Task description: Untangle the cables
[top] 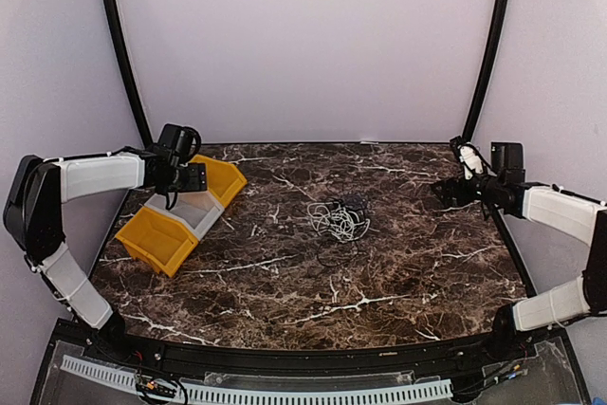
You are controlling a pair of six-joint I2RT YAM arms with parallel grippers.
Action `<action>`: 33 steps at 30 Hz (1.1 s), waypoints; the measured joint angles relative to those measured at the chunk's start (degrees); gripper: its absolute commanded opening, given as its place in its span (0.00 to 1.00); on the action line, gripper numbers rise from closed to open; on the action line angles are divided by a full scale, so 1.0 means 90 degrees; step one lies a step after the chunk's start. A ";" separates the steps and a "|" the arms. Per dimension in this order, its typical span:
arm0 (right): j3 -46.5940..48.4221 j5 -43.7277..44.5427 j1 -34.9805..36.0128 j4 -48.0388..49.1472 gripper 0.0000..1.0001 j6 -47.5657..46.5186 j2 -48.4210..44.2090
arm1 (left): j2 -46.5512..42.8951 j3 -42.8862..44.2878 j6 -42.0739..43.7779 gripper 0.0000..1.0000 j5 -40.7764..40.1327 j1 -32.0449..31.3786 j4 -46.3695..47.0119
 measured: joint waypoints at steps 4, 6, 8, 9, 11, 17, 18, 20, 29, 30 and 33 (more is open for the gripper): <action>-0.0189 -0.0296 -0.0039 0.0289 0.97 -0.0165 -0.0117 | 0.0328 0.0097 -0.0396 0.77 0.0015 0.0158 -0.0245; -0.0279 -0.0454 -0.0051 0.0427 0.97 -0.0245 -0.0182 | 0.0457 0.0126 -0.0568 0.75 0.0058 0.0221 -0.0294; -0.0352 -0.0578 -0.0053 0.0534 0.97 -0.0323 -0.0238 | 0.0544 0.0221 -0.0733 0.72 0.0155 0.0296 -0.0282; -0.0384 -0.0648 -0.0056 0.0576 0.97 -0.0359 -0.0267 | 0.0590 0.0260 -0.0806 0.71 0.0202 0.0333 -0.0274; -0.0432 -0.0758 -0.0058 0.0641 0.97 -0.0432 -0.0316 | 0.0663 0.0335 -0.0920 0.69 0.0323 0.0398 -0.0279; -0.0474 -0.1013 -0.0066 0.0809 0.98 -0.0602 -0.0340 | 0.0843 0.0452 -0.1098 0.69 0.0831 0.0505 -0.0034; -0.0478 -0.1042 -0.0066 0.0833 0.98 -0.0622 -0.0340 | 0.0872 0.0452 -0.1103 0.69 0.0952 0.0512 0.0036; -0.0510 -0.1095 -0.0068 0.0889 0.98 -0.0668 -0.0340 | 0.0947 0.0452 -0.1107 0.71 0.1185 0.0517 0.0172; -0.0520 -0.1270 -0.0083 0.0901 0.97 -0.0777 -0.0338 | 0.1013 0.0289 -0.1171 0.65 0.1800 0.0255 0.0549; -0.0520 -0.1294 -0.0083 0.0901 0.97 -0.0780 -0.0335 | 0.1020 0.0287 -0.1175 0.64 0.1841 0.0238 0.0561; -0.0520 -0.1382 -0.0080 0.0901 0.94 -0.0784 -0.0306 | 0.1032 0.0289 -0.1156 0.64 0.2006 0.0153 0.0610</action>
